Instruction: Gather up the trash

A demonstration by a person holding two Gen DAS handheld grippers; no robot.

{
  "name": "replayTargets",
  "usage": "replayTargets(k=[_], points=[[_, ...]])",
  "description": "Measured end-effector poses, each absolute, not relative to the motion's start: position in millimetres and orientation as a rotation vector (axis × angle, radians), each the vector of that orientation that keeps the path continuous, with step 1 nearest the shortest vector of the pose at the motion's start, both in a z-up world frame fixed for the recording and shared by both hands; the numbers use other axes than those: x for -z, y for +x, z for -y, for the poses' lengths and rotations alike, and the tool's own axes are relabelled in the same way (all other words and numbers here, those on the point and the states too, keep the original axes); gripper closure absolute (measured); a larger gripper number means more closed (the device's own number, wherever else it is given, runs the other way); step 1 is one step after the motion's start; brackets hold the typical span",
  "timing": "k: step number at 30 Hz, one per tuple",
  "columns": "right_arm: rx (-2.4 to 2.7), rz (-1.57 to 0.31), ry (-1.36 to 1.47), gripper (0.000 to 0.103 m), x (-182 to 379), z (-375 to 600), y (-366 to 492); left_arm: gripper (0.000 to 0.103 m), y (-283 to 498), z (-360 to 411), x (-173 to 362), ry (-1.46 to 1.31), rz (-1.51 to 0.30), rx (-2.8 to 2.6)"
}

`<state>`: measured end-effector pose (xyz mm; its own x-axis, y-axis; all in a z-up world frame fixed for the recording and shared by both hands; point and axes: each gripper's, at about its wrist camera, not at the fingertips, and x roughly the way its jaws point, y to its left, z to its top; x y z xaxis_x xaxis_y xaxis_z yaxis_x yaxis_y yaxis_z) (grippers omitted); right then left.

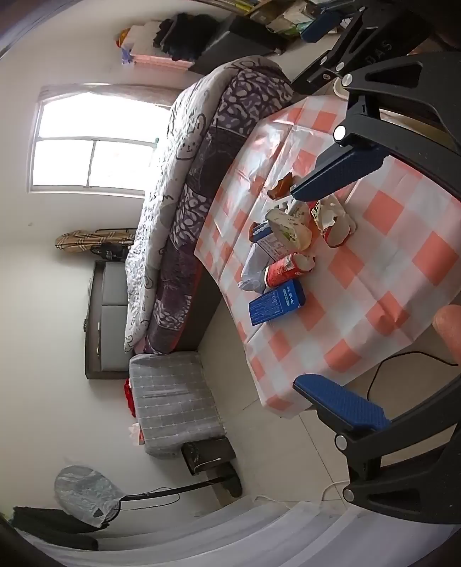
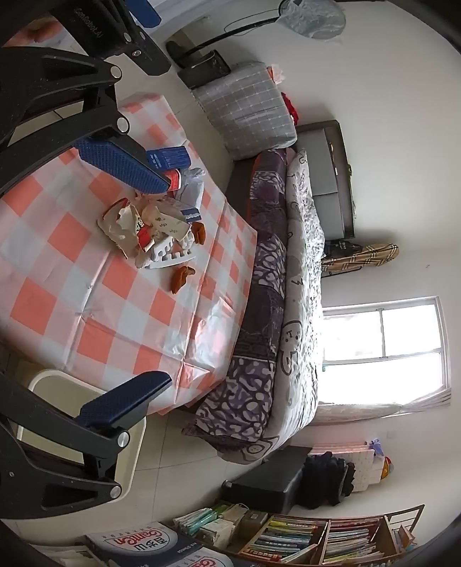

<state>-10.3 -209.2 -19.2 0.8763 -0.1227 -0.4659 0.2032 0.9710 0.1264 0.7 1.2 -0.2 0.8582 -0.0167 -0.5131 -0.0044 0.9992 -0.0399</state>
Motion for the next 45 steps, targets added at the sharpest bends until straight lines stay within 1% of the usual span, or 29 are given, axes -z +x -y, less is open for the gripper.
replayTargets(k=[27, 45], points=[[0.17, -0.487, 0.177, 0.007, 20.8, 209.9, -6.7, 0.008, 2.5, 1.9, 13.4, -0.029, -0.557, -0.006], [0.166, -0.493, 0.179, 0.007, 20.1, 209.8, -6.9, 0.007, 4.6, 0.9, 12.4, -0.03, -0.561, -0.004]])
